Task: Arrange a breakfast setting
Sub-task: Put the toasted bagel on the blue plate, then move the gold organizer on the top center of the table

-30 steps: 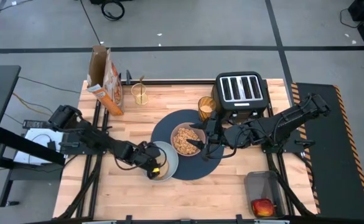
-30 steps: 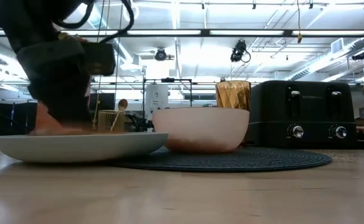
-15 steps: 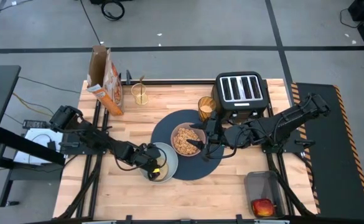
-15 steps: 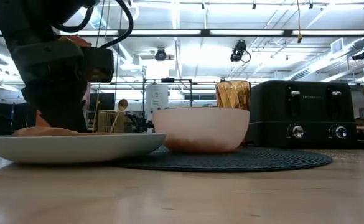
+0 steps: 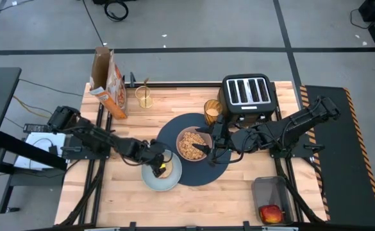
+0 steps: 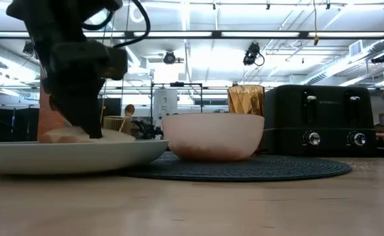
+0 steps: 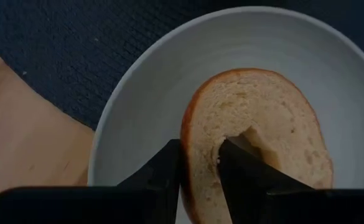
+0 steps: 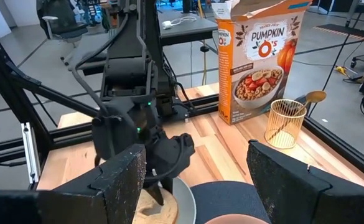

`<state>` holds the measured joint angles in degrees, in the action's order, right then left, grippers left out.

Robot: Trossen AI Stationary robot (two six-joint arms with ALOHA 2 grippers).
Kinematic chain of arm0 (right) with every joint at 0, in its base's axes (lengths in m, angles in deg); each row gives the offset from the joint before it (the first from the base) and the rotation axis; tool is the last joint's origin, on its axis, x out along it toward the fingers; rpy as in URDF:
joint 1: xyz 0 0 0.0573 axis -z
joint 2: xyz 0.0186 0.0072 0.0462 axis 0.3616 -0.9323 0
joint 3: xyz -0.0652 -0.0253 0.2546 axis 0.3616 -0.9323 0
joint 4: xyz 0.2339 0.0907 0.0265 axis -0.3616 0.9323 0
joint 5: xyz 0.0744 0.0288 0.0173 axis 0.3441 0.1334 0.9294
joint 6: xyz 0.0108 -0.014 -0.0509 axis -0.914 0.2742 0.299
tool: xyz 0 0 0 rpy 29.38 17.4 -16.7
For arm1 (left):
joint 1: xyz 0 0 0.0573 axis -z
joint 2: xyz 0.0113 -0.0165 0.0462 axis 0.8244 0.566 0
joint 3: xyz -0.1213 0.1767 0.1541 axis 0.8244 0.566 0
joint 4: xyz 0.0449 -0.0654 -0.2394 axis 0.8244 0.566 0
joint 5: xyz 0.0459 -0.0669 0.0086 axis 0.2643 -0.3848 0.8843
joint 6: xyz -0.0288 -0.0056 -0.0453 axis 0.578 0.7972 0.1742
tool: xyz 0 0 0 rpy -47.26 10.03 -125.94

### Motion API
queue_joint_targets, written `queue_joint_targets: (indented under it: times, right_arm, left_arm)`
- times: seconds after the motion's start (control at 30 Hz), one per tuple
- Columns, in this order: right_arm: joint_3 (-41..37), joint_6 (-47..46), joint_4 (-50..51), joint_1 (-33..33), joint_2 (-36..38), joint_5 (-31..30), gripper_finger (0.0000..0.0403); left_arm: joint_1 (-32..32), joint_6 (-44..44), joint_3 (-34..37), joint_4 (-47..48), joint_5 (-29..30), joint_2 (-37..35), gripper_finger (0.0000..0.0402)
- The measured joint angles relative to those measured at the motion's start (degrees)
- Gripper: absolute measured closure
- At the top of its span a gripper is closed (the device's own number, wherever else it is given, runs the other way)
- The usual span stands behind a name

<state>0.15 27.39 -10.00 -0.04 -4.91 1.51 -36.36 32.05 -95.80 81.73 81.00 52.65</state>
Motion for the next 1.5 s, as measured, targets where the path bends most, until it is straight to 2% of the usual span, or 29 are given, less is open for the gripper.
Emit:
queue_joint_targets:
  times: [0.27, 0.37, 0.6, 1.03, 1.23, 1.37, 1.5]
  right_arm:
    - [0.0, 0.0, 0.1, 0.0, 0.0, 0.0, 0.0119]
    - [0.0, 0.1, 0.1, 0.0, 0.0, 0.0, 0.0119]
    - [0.0, -0.2, 0.1, 0.0, 0.0, 0.0, 0.0119]
    - [0.0, 0.0, 0.1, 0.0, 0.0, 0.0, 0.0119]
    - [0.0, 0.0, 0.1, 0.0, 0.0, 0.0, 0.0119]
    - [0.0, 0.0, 0.1, 0.0, 0.0, 0.0, 0.0119]
    - [0.0, 0.0, 0.5, 0.0, 0.0, 0.0, 0.0119]
  left_arm:
    - [0.3, 0.1, 0.0, -0.2, -5.4, 0.3, 0.0299]
    - [0.7, -0.2, 0.0, -0.2, -5.8, 0.3, 0.0299]
    - [0.5, -0.7, 0.0, 0.0, -2.5, 0.3, 0.0292]
    - [0.5, -1.3, 0.0, 1.7, -1.1, 0.1, 0.0222]
    - [0.5, -1.8, 0.0, 1.6, -0.8, 0.1, 0.0212]
    - [1.2, -2.0, -1.4, 3.3, -0.8, -2.3, 0.0212]
    - [3.9, -2.8, -4.0, 9.4, 4.0, -7.2, 0.0212]
